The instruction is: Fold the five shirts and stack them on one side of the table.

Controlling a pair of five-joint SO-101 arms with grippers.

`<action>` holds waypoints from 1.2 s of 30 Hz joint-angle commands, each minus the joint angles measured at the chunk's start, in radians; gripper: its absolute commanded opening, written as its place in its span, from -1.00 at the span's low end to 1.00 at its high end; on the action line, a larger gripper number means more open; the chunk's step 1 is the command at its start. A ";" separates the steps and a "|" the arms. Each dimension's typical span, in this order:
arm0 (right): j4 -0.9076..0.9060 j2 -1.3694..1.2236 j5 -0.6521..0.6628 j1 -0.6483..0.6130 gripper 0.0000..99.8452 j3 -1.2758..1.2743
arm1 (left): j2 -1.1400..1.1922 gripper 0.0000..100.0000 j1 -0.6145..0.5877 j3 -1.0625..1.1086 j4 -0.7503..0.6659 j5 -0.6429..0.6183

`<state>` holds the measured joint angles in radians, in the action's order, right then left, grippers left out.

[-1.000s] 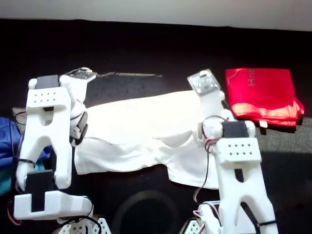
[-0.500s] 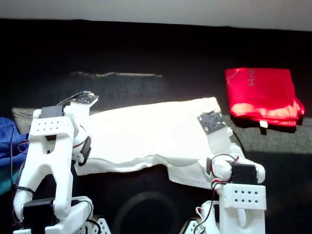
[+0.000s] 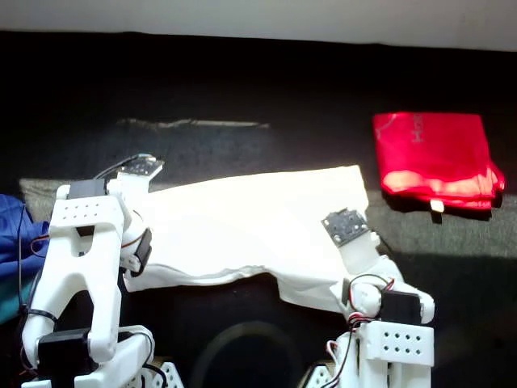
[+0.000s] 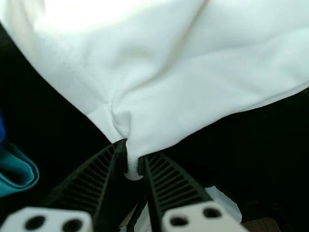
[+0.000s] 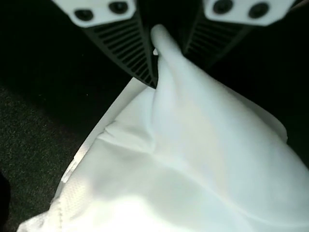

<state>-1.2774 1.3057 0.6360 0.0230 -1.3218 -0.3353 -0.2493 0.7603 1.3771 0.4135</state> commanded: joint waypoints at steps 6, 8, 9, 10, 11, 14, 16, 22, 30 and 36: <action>-0.042 0.016 0.014 -0.025 -0.47 0.024 | -0.041 -0.69 0.004 -0.010 0.051 0.040; -0.068 0.016 0.014 -0.036 -0.46 0.062 | -0.041 -0.66 0.004 -0.010 0.051 0.041; -0.084 0.016 0.014 -0.038 -0.46 0.090 | -0.041 -0.66 0.004 -0.012 0.051 0.041; -0.102 0.016 0.014 -0.038 -0.46 0.122 | -0.041 -0.66 0.004 -0.019 0.049 0.041; -0.120 0.016 0.014 -0.038 -0.46 0.162 | -0.041 -0.66 0.002 -0.033 0.051 0.040; -0.183 0.016 0.014 -0.038 -0.46 0.303 | -0.041 -0.66 -0.001 -0.110 0.092 0.040; -0.202 0.016 0.014 -0.036 -0.46 0.404 | -0.041 -0.66 -0.008 -0.194 0.133 0.040; -0.096 0.001 0.006 -0.038 -0.49 0.542 | -0.031 -0.70 -0.050 -0.392 0.155 0.040; 0.271 -0.338 -0.101 -0.093 -0.98 0.429 | 0.108 -0.98 0.067 -0.325 -0.061 -0.046; 0.441 -0.728 -0.160 -0.191 -0.98 0.522 | 0.404 -0.98 0.105 -0.426 -0.175 -0.161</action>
<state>-0.9137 0.7472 0.5071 -0.1366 -0.8784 -0.0345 -0.1619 0.4166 1.2405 0.2969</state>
